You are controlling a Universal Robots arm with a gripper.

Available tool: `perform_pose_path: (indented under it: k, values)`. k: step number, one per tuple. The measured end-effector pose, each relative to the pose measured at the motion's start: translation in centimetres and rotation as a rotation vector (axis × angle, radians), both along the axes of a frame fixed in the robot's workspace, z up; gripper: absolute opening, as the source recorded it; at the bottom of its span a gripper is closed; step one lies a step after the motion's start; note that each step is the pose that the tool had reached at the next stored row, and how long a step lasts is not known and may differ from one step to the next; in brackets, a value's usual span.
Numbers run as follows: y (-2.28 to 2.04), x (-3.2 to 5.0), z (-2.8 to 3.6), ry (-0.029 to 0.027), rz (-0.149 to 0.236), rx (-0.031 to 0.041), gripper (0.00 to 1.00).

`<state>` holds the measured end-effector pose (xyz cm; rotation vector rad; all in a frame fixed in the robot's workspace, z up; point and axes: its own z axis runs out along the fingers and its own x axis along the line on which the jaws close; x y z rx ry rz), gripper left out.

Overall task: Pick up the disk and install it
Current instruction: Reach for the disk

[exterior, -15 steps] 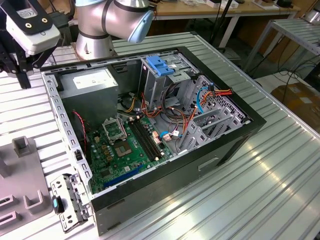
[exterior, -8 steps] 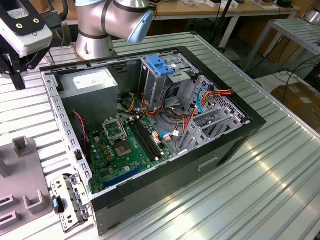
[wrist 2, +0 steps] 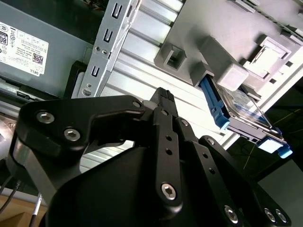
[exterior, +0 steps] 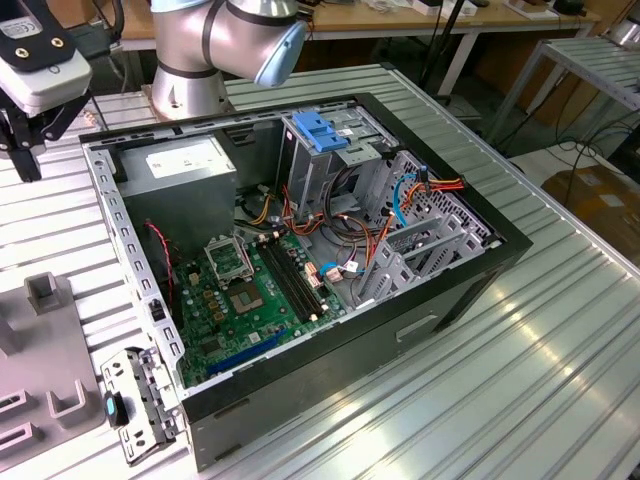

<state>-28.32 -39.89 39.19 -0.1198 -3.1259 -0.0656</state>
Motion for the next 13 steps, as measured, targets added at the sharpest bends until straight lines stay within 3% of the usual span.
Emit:
perform_pose_path:
  k: [13]
  values:
    - [0.00, -1.22, -0.01, 0.0000, 0.000, 0.0000, 0.11]
